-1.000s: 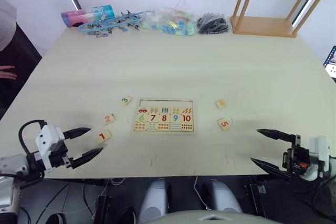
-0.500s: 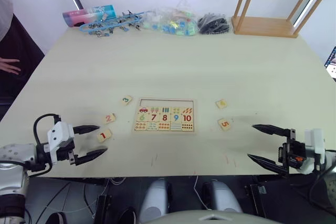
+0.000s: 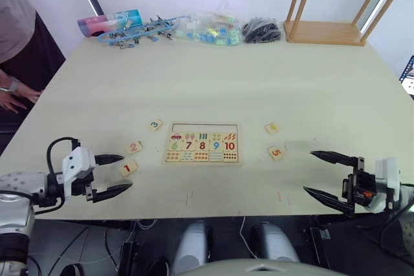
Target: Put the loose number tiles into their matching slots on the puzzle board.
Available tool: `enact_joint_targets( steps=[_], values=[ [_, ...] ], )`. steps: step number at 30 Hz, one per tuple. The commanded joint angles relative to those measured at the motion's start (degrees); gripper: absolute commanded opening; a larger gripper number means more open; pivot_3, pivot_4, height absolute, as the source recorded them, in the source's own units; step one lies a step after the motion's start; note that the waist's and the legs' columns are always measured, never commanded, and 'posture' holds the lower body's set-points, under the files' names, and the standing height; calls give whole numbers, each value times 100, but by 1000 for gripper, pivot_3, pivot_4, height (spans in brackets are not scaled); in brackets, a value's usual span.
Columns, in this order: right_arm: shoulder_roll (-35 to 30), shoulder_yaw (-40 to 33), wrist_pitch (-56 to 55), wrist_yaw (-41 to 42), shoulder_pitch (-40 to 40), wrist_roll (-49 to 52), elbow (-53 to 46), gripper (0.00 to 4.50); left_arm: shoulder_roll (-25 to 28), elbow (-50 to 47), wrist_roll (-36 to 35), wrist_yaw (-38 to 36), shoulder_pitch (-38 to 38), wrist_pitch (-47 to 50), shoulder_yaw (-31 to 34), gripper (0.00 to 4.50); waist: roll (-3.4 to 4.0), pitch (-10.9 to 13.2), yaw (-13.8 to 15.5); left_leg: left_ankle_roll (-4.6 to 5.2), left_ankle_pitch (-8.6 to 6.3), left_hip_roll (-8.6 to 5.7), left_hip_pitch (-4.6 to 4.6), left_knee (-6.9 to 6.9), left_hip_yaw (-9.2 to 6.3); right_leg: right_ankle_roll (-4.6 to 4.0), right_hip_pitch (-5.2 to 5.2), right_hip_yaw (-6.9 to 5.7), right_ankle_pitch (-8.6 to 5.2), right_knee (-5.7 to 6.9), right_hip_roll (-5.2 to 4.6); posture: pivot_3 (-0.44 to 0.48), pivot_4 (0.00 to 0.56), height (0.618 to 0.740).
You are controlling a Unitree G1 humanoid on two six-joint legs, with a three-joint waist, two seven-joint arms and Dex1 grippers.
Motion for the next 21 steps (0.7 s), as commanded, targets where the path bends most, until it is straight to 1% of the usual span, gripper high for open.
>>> enact_joint_targets(
  steps=[1,6,8,14,16,19,21],
  values=[
    [4,-36,-66,-14,-42,45,-209,4500,79,228,245,72,77,176,-165,3255,9,-5,0,0,0,0,1,0,2,0,0,2,0,0,0,0,150,737],
    [7,-29,-80,-16,-53,44,-203,4500,103,306,281,83,33,167,-226,1021,10,-7,0,0,0,0,4,-1,6,0,0,6,0,1,3,0,150,737],
    [11,-25,-81,-15,-65,49,-200,4500,119,341,300,78,10,137,-252,960,13,-9,0,0,0,0,6,-1,8,0,0,8,0,1,3,0,150,737],
    [63,-9,-91,-15,-87,77,-213,4500,163,244,202,-8,-65,49,-227,960,18,-12,0,0,0,-1,8,-3,11,0,0,11,0,1,4,0,150,737],
    [87,-13,-88,-14,-80,96,-230,4500,217,-11,89,-83,-74,122,-174,960,16,-12,0,0,0,0,8,-3,12,0,0,12,0,1,4,0,150,737],
    [141,-31,-100,-9,-51,146,-254,4500,366,-728,-201,-196,-160,588,-125,960,-2,-3,4,0,0,2,5,-3,11,0,-1,12,0,0,5,0,150,737],
    [196,-24,-121,-22,-40,154,-273,4500,458,-1032,-240,-280,-309,786,-163,960,-17,3,20,0,0,4,-1,-2,8,0,-2,11,0,0,5,0,150,737]
  ],
)
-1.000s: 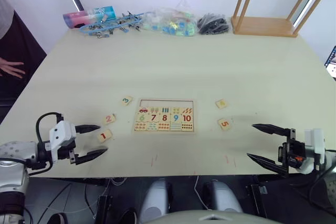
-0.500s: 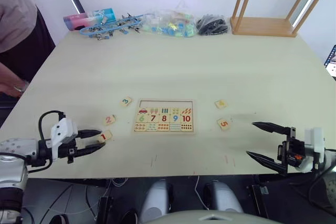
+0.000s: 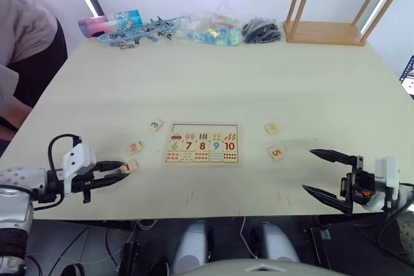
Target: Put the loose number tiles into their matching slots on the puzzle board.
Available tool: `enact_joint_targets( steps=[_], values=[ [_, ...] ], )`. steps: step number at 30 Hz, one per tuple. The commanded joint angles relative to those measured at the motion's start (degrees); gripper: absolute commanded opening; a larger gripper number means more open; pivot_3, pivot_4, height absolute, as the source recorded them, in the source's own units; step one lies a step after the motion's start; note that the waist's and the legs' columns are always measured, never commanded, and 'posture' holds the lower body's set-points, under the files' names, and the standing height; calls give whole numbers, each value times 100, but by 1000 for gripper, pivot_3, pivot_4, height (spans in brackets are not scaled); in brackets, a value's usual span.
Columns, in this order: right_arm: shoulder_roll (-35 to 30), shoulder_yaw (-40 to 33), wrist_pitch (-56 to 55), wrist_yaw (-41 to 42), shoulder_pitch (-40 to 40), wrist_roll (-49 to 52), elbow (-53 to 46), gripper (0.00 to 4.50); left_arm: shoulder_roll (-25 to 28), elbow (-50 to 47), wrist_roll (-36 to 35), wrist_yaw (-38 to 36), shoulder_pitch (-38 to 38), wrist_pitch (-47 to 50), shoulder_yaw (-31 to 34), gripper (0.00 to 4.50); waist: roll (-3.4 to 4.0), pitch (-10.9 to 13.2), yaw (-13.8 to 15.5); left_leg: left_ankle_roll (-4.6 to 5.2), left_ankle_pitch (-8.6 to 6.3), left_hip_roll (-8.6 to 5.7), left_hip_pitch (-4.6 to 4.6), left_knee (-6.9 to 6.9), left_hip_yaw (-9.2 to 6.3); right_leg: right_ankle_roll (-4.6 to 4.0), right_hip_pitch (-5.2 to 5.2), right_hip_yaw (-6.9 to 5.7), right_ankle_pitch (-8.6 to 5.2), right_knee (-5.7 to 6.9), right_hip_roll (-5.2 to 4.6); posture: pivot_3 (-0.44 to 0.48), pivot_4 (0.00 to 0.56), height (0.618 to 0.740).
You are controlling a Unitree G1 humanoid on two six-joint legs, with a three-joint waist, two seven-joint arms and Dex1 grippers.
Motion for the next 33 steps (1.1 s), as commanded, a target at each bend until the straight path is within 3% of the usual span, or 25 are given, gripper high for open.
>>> enact_joint_targets(
  steps=[1,8,13,24,33],
  values=[
    [90,-44,-111,-15,1,147,-265,4500,218,-636,-241,-148,-318,461,-34,960,-10,3,11,0,0,0,-2,1,-3,0,0,-2,0,0,0,0,150,737],
    [263,-37,-241,-49,61,86,-312,4500,294,-1021,-203,-415,-1447,1232,-584,960,-21,11,-5,0,0,-10,-4,3,-4,1,0,-1,0,-1,12,0,150,737],
    [379,-6,-343,-123,75,33,-338,4500,52,-604,98,-573,-2711,1598,-1280,960,-25,15,4,-1,1,-12,-10,9,3,1,0,0,0,0,23,0,150,737],
    [554,66,-656,-240,197,-51,-305,4500,-737,1784,1256,-1072,-4980,139,-2749,960,-52,34,-5,0,1,-12,-22,21,6,3,0,2,0,0,33,0,150,737],
    [626,78,-836,-301,269,-71,-254,4500,-1229,3676,2041,-1071,-6136,-1378,-3242,960,-66,43,-3,0,1,-13,-36,40,1,5,0,1,1,-1,36,0,150,737]
  ],
)
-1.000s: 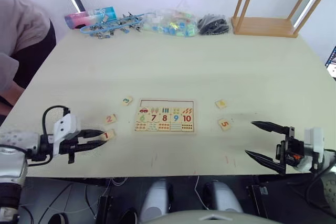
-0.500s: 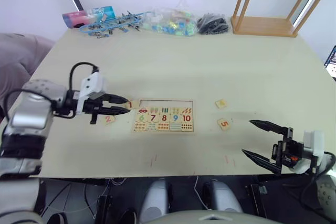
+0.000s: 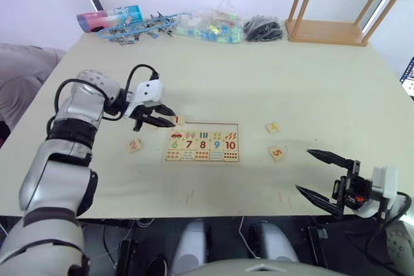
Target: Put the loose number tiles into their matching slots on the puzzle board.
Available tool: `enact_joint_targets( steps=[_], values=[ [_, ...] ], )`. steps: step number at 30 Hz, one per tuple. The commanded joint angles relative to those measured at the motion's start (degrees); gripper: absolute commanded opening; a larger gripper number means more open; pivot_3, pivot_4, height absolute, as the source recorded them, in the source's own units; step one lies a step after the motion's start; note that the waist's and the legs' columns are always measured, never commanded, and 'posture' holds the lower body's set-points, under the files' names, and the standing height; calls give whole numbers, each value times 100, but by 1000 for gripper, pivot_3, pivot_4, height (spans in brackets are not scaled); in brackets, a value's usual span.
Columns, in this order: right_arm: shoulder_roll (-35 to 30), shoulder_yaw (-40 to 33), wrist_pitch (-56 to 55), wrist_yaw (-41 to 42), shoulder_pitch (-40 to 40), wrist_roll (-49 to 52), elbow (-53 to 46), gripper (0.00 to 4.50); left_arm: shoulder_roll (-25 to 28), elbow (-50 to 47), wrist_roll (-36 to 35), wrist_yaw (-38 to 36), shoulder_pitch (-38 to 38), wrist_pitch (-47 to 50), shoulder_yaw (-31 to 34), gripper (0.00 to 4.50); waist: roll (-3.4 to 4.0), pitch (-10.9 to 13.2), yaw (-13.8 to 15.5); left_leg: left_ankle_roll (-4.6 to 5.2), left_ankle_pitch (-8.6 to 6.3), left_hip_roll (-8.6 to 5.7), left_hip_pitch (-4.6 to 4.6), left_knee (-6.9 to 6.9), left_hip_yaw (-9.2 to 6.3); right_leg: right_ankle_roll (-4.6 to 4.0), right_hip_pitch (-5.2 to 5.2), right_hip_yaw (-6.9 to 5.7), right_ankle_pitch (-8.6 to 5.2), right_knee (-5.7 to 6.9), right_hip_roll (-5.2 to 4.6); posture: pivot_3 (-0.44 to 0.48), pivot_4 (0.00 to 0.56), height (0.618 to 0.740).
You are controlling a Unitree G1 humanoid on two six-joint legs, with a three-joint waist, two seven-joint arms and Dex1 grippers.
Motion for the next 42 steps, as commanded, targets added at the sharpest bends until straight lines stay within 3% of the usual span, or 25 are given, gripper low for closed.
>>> enact_joint_targets(
  steps=[1,12,42],
  values=[
    [27,-88,-181,-35,55,35,-73,4500,-49,532,232,-187,-298,-606,-11,960,0,0,-2,0,0,0,-1,1,0,0,0,1,0,0,0,0,150,737],
    [20,-50,-328,-59,84,-22,-6,4500,-234,1203,587,-113,-468,-1039,55,960,-1,2,4,0,0,1,-3,6,-3,2,0,0,1,2,0,0,150,737],
    [-17,46,-348,-211,10,-92,-21,4500,-464,1473,1027,142,-590,-1134,230,960,-2,2,-3,0,0,1,-3,14,-11,3,0,0,2,9,0,0,150,737]
  ],
)
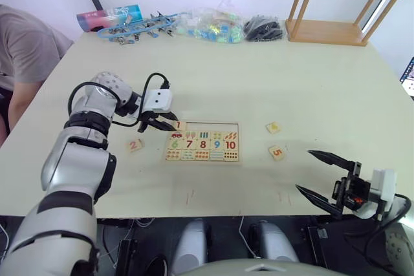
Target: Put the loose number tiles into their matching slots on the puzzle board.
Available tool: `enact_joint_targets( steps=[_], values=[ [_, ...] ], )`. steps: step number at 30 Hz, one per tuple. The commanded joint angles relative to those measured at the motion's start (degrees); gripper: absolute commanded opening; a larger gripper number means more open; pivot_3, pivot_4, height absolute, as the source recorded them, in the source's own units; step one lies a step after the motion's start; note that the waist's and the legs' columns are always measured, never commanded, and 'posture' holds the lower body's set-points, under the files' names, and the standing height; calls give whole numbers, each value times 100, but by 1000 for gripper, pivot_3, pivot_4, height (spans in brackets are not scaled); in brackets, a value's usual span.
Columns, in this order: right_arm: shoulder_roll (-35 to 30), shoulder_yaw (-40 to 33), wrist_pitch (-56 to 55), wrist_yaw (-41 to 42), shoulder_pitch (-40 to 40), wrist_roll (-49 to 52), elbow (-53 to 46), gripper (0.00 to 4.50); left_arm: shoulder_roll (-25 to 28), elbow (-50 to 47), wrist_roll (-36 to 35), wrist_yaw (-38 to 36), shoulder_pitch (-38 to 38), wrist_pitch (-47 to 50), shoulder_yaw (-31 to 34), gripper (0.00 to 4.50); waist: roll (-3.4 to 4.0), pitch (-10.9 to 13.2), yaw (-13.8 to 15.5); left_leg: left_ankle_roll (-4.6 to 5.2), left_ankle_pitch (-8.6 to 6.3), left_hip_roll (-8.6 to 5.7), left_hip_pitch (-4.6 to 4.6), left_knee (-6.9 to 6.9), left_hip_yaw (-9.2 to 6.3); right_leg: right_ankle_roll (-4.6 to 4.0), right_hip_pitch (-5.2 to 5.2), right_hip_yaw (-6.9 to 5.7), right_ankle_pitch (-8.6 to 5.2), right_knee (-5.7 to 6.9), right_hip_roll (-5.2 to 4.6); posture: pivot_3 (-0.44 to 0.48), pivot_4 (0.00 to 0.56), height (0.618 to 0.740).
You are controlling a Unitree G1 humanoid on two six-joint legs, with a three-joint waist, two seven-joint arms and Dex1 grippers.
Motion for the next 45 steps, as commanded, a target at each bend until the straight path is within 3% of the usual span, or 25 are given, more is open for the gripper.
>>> enact_joint_targets(
  steps=[1,29,31,35,36,37,45],
  values=[
    [-25,-4,-18,-90,-32,35,-230,4500,47,26,61,1,-193,-49,108,960,0,0,0,0,0,0,0,0,0,0,0,0,0,0,0,0,150,737],
    [-67,86,122,-407,-65,-17,-463,4500,-23,66,166,43,-218,-87,170,960,0,0,1,0,0,0,0,4,1,0,0,0,0,4,0,0,150,737],
    [-67,90,131,-418,-65,-17,-476,4500,-12,59,203,19,-220,-143,139,2008,0,0,2,0,0,0,0,5,1,0,0,0,0,4,0,0,150,737],
    [-74,99,155,-436,-74,-11,-501,4500,-28,63,200,105,-253,-186,175,3274,0,0,0,0,0,0,0,5,1,1,0,0,0,4,0,0,150,737],
    [-76,100,159,-439,-75,-12,-504,4500,-31,68,199,123,-260,-190,182,3985,0,0,0,0,0,0,0,5,1,1,0,0,0,5,0,0,150,737],
    [-78,98,161,-441,-69,-12,-513,4500,-21,78,186,122,-271,-159,199,4388,0,0,-1,0,0,0,0,5,1,1,0,0,0,5,0,0,150,737],
    [-73,92,200,-463,-45,-2,-579,4500,229,181,-134,-299,-289,81,580,4460,0,0,-8,0,0,0,0,6,3,1,0,0,0,6,1,0,150,737]
  ],
)
